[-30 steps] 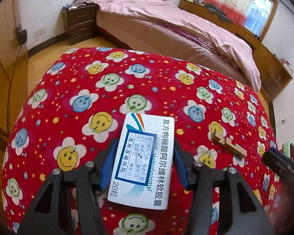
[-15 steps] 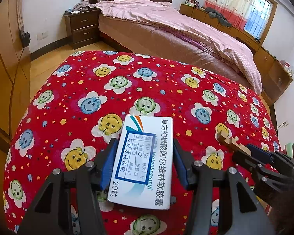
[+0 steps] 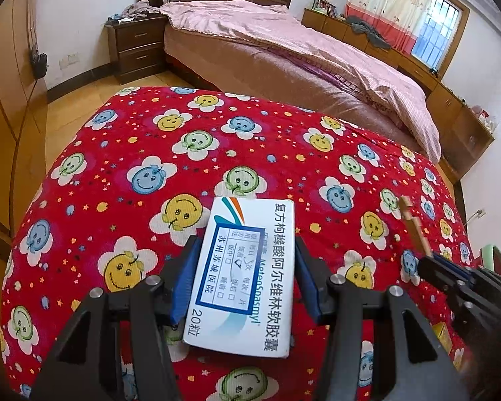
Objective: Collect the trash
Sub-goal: 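Hold the medicine box in the left tool while the right tool grasps the wooden stick, then carry the medicine box with the left tool while the right tool carries the wooden stick to the bucket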
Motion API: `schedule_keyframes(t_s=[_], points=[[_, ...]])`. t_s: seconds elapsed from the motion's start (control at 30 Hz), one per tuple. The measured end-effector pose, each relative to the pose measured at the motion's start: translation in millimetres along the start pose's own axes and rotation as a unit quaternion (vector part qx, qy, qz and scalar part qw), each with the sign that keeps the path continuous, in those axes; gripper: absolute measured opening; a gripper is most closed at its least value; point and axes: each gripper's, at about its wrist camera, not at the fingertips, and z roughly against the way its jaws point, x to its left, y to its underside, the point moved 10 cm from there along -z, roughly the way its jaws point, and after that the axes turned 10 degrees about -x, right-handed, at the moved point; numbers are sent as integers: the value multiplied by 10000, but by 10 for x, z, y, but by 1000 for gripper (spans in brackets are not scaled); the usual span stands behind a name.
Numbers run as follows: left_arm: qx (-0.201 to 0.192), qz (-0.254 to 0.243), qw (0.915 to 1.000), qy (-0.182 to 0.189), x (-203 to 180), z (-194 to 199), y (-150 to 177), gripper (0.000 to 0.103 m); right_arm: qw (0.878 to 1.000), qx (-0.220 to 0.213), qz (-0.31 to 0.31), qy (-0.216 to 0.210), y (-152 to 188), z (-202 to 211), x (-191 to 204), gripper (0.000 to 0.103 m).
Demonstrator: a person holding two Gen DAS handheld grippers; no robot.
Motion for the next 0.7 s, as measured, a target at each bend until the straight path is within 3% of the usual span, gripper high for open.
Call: schedule_keyframes(t_s=[0.4,0.7], points=[[-114,116,9997,178,-55,75,-47,54,9944,-558,-707,558,95,833,-510,10],[-207,-26,9984,526,-317,212,-64,54,9799,-935,-1284,1209,363,1563,-1073,10]])
